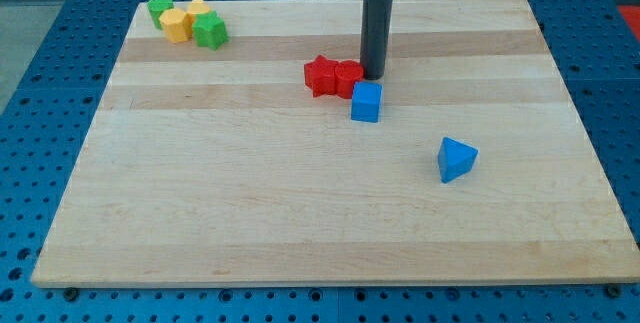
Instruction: Push the blue blocks to the bottom of the red blocks
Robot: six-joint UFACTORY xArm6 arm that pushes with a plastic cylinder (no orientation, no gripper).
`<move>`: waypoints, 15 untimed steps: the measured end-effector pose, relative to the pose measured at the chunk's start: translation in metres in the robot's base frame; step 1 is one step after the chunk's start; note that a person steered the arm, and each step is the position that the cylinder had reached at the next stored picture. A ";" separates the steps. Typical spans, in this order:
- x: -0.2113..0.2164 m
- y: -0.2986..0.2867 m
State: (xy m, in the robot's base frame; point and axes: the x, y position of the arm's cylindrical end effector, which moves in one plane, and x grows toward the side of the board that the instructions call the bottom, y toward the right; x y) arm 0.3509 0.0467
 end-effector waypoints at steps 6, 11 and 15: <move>0.049 0.030; 0.082 0.012; 0.157 0.153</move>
State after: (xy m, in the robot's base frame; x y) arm 0.5078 0.2001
